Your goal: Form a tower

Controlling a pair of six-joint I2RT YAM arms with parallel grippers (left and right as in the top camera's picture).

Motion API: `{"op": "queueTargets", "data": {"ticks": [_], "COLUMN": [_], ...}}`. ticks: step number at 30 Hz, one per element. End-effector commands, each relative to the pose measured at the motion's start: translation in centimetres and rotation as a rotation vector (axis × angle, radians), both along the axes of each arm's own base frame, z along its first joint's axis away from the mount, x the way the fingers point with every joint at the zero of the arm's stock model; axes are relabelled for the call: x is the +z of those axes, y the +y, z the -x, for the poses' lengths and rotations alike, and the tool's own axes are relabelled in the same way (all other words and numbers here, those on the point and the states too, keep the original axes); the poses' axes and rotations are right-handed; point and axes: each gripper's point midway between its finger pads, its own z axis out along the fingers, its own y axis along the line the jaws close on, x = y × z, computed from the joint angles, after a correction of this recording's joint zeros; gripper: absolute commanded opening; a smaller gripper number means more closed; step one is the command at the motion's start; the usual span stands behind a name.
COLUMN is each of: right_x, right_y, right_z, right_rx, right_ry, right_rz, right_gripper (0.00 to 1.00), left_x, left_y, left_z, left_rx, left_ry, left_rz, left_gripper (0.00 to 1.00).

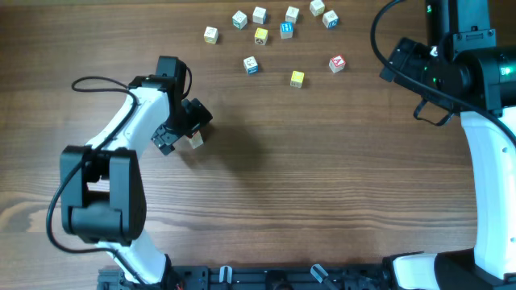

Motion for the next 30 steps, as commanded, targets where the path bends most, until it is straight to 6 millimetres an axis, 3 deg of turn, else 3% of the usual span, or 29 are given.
{"op": "queueTargets", "data": {"ticks": [1, 7, 11, 14, 17, 26, 30], "right_x": [-0.3, -0.3, -0.3, -0.3, -0.3, -0.3, -0.3], "right_y": [-0.5, -0.5, -0.5, -0.5, -0.5, -0.5, -0.5], "right_z": [-0.2, -0.2, -0.2, -0.2, -0.2, -0.2, -0.2], "right_rx": [-0.025, -0.025, -0.025, -0.025, -0.025, -0.025, -0.025], "right_ry": [0.006, 0.006, 0.006, 0.007, 0.006, 0.007, 0.006], "right_rz": [0.013, 0.014, 0.013, 0.014, 0.013, 0.014, 0.013], "right_gripper": [1.00, 1.00, 1.00, 1.00, 1.00, 1.00, 1.00], "left_x": [5.1, 8.0, 8.0, 7.8, 7.8, 7.5, 5.8], "left_y": [-0.4, -1.6, -2.0, -2.4, -1.8, -1.6, -0.8], "left_z": [-2.3, -1.9, -1.7, -1.1, -1.2, -0.7, -0.7], "left_rx": [-0.180, -0.515, -0.773, -1.061, -1.198, -1.400, -1.385], "left_ry": [-0.163, -0.247, -0.258, -0.252, -0.242, -0.224, -0.169], "left_rz": [0.002, 0.012, -0.030, -0.079, -0.139, -0.168, -0.145], "left_gripper": [1.00, 1.00, 1.00, 1.00, 1.00, 1.00, 1.00]}}
